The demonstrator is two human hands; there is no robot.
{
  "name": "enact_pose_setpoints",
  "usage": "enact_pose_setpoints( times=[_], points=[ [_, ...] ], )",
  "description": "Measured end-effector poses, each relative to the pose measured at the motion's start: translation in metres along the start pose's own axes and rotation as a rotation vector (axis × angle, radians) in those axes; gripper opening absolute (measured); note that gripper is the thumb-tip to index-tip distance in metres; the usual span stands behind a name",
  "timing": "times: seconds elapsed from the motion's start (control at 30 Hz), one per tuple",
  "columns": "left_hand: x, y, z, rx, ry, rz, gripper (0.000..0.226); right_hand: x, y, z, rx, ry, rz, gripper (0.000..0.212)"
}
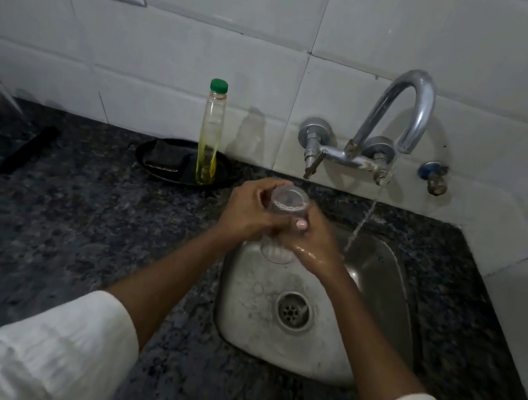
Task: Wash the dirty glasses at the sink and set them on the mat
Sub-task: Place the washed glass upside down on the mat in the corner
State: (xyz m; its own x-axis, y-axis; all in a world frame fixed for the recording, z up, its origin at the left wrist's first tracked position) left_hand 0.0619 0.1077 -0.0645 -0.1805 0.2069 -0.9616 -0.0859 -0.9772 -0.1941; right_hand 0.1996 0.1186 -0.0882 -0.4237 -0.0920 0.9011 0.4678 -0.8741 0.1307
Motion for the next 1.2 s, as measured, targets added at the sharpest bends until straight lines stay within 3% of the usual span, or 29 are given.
enact_pose_setpoints(
  times=[0.1, 0.2, 0.3, 0.47, 0.63, 0.87, 1.2],
  points=[
    [-0.011, 0.009, -0.02, 0.095, 0.063, 0.073, 0.063, 0.01, 0.02, 0.019, -0.19, 0.084, 0.027, 0.063],
    [-0.014, 0.027, -0.033, 0.184, 0.222, 0.209, 0.04, 0.01, 0.051, 0.038, -0.245, 0.141, 0.0, 0.061],
    [-0.007, 0.052, -0.028, 0.199, 0.219, 0.353, 0.031, 0.009, 0.075, 0.049, -0.287, 0.134, -0.024, 0.061],
    [-0.001, 0.085, -0.005, 0.172, 0.082, 0.446, 0.023, 0.016, 0.093, 0.047, -0.254, 0.151, -0.035, 0.059],
    [-0.012, 0.106, 0.038, 0.121, 0.069, 0.429, 0.019, 0.048, 0.084, 0.02, -0.212, 0.177, 0.008, 0.053],
    [-0.006, 0.149, 0.153, -0.049, 0.062, 0.44, 0.015, 0.111, 0.016, -0.079, -0.068, 0.218, 0.092, 0.059],
    [0.045, 0.248, 0.409, -0.442, 0.004, 0.523, 0.013, 0.236, -0.134, -0.322, 0.125, 0.245, 0.25, 0.055]
  ],
)
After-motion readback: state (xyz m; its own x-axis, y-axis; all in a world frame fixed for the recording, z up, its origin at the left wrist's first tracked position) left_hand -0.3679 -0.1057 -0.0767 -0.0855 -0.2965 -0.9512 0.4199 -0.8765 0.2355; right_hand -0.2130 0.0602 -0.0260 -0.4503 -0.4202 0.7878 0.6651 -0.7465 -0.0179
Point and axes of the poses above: each hand's wrist, its own y-axis away from the middle knuckle, its own z-axis out of the back of the hand, x = y × z, the point moved 8 cm from there along -y, towards the middle knuckle, and after that the axes turned 10 degrees about x, right-handed, at the moved point
